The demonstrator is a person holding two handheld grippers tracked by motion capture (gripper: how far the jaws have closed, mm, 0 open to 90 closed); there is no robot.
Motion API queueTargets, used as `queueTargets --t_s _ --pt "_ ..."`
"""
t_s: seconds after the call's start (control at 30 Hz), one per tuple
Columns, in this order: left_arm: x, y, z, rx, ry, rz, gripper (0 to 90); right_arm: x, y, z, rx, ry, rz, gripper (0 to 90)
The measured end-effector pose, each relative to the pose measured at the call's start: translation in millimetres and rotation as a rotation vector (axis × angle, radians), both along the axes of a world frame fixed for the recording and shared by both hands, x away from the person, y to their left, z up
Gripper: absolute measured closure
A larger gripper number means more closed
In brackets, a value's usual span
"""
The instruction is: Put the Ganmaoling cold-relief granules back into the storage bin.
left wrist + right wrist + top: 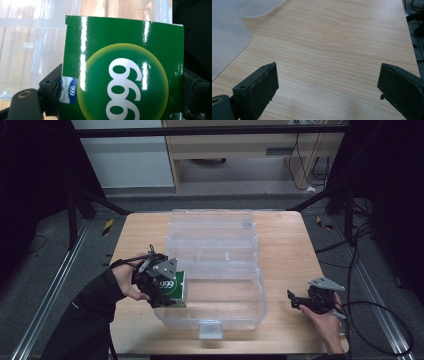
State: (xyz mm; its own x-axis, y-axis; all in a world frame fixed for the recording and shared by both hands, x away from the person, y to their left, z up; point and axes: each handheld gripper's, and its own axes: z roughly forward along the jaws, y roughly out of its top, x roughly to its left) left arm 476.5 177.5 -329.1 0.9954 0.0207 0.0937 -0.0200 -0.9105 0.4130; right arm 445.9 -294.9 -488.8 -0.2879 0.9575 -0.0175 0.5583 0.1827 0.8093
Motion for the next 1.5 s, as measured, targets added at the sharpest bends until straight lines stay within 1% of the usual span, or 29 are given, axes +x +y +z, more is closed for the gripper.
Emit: queueTargets --t_s 0.13,0.43,0.47,0.63,1.07,1.23,1.43,1.5 --pt "1.1 -2.6 -5.4 -0.005 0.004 -0.005 14.2 0.3 -0.1 -0.3 -0.005 -0.001 0.004 3.7" --pt "2.3 -6.4 -16.4 0.013 0.016 -0.010 14.2 0.1 0.3 -0.2 -0.002 0.004 0.004 3.7" --pt "2.3 -6.7 -18.2 0.011 0.017 -0.008 14.2 0.3 0.1 -0.6 -0.008 0.001 0.005 3.7" --pt "3.5 -7.0 -25.9 0.029 0.023 -0.006 14.2 0.4 0.2 -0.7 -0.009 0.000 0.007 3.7" --pt "5.4 -9.0 -47.0 0.038 0.052 0.000 14.3 0.5 1.0 -1.2 -0.009 0.006 0.009 3.6" --pt "5.8 -9.4 -53.9 0.052 0.060 0.001 14.3 0.7 1.2 -1.5 -0.012 0.004 0.012 3.6" --pt "6.3 -9.4 -61.0 0.047 0.069 0.014 13.8 0.3 1.9 -1.4 -0.005 0.011 0.012 3.5" --pt "6.7 -9.3 -62.7 0.052 0.070 0.013 13.7 0.6 1.8 -1.6 -0.008 0.010 0.014 3.5"
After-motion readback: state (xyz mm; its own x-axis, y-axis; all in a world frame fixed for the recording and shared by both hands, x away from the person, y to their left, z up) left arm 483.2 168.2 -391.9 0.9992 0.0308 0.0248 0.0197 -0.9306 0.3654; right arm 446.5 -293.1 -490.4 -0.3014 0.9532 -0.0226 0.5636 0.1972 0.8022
